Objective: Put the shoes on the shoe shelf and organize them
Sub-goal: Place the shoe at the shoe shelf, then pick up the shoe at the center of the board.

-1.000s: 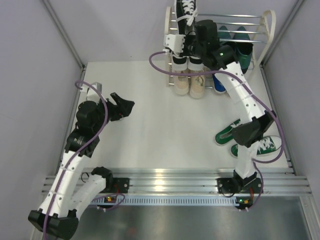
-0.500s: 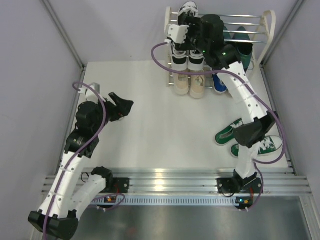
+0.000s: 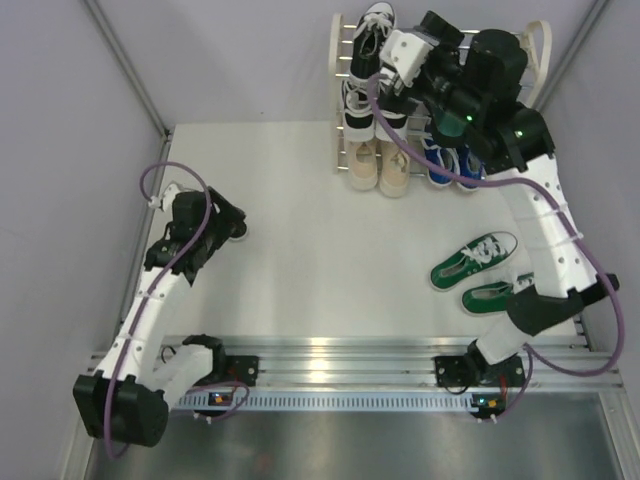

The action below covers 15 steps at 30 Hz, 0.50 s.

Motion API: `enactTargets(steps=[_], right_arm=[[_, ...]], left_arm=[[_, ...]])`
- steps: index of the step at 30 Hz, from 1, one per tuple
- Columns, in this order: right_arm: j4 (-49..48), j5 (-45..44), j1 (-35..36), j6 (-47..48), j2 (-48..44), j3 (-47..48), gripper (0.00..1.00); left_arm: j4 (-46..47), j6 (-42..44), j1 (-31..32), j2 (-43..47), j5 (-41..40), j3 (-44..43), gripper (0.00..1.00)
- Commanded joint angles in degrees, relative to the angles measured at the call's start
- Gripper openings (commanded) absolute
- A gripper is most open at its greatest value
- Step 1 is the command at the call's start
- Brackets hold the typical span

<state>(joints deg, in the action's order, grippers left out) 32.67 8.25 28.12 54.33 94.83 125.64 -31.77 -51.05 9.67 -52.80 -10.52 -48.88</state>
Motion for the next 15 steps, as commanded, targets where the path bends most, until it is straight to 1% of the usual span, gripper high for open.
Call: enactTargets(steps=[1,2,4,5,6,8,9,10,11,12,13,15], right_arm=[[5.21,10.96,-1.57,-9.31,-7.54,-5.66,0.99],[6.87,12.3,-1.84,-10.02,-10.25,-7.59,0.99],[8.29,15.81,-2.37,-10.38,-12.99,-14.18,1.0],[9.07,16.61,-2.37,-10.47,-15.7,-16.46,1.0],[9.34,17.23,-2.37,-10.38,-17.12,-21.18,0.99],[9.87,18.55,-2.37,-10.73,-20.62,-25.43,1.0],[10.13,18.9,-2.37,-10.91,-21.6,-29.1,0.99],[10.31,19.78,-2.37,-11.17,-22.66,-30.79,0.99],[10.49,20.22,-2.45,-11.26,-24.5,-32.2,0.99],[10.49,20.31,-2.45,-11.43,-25.3,-34.74,0.99],[10.66,20.92,-2.45,-11.96,-26.0,-35.64,0.99],[10.84,21.28,-2.54,-12.05,-27.67,-38.09,1.0]], left_arm=[[-0.41,-3.36,-5.52,-3.8,1.89,1.85,0.95],[2.91,-3.36,-8.67,-4.68,3.82,3.6,0.94],[6.61,-3.18,-12.46,-8.01,6.47,5.02,0.91],[10.46,-3.01,-14.92,-9.42,8.83,5.46,0.9],[12.94,-1.79,-15.9,-12.74,10.07,5.99,0.9],[16.98,-0.2,-17.22,-16.44,13.59,5.73,0.88],[21.35,1.89,-17.32,-20.46,15.17,5.29,0.86],[22.88,2.79,-17.32,-22.77,16.23,4.77,0.83],[23.59,4.27,-17.32,-25.23,18.06,3.89,0.82],[24.38,5.33,-17.32,-30.12,19.21,2.93,0.81],[23.86,6.47,-17.32,-32.52,19.92,0.57,0.79],[24.73,8.32,-17.32,-38.31,21.67,-1.3,0.73]])
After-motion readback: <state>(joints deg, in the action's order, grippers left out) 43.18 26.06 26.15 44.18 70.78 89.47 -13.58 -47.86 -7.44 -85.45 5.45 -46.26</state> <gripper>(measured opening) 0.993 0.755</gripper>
